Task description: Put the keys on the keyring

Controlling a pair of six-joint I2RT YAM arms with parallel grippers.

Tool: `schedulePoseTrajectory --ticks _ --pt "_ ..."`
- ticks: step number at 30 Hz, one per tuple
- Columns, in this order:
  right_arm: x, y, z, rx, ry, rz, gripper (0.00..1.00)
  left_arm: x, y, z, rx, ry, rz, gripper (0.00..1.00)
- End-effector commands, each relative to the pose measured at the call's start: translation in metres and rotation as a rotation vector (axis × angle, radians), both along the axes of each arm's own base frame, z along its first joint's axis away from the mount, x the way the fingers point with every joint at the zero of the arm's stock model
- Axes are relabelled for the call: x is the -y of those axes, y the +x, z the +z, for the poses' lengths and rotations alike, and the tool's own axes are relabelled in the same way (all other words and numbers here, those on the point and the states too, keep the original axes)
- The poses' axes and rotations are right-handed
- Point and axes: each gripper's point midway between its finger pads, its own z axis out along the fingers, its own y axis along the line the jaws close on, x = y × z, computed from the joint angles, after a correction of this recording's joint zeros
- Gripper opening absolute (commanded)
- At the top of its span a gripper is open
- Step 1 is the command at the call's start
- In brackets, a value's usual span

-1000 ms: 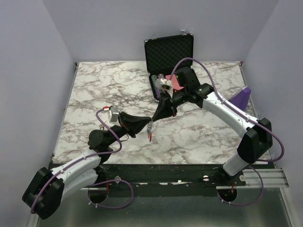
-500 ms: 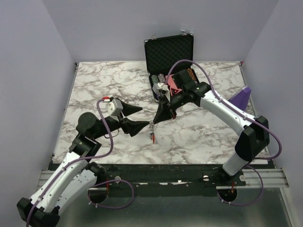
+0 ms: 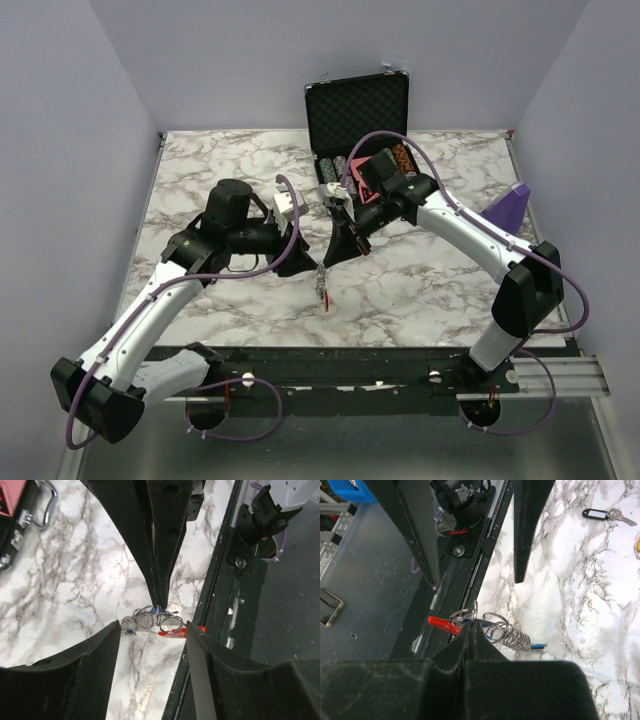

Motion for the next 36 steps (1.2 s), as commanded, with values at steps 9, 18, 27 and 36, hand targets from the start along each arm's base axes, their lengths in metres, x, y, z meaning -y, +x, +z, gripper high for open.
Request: schedulePoseTrajectory --ticks 9,18,27,36 --pt "-0.004 -0.002 0.008 0.002 0.014 0.02 0.01 0.008 -0.011 -0.01 -0.111 0.009 -0.08 0.49" --pt "-0.004 -0.004 0.01 -0.009 0.024 0.028 0.01 0.016 -0.006 -0.013 -0.126 -0.02 -0.084 0.46" --pt "-0.004 -0.004 0.011 -0.017 0.027 0.03 0.01 0.02 -0.007 -0.021 -0.149 -0.028 -0.087 0.39" --pt "-0.004 -0.004 0.011 -0.016 0.028 0.03 0.01 0.024 -0.007 -0.023 -0.167 -0.018 -0.107 0.25"
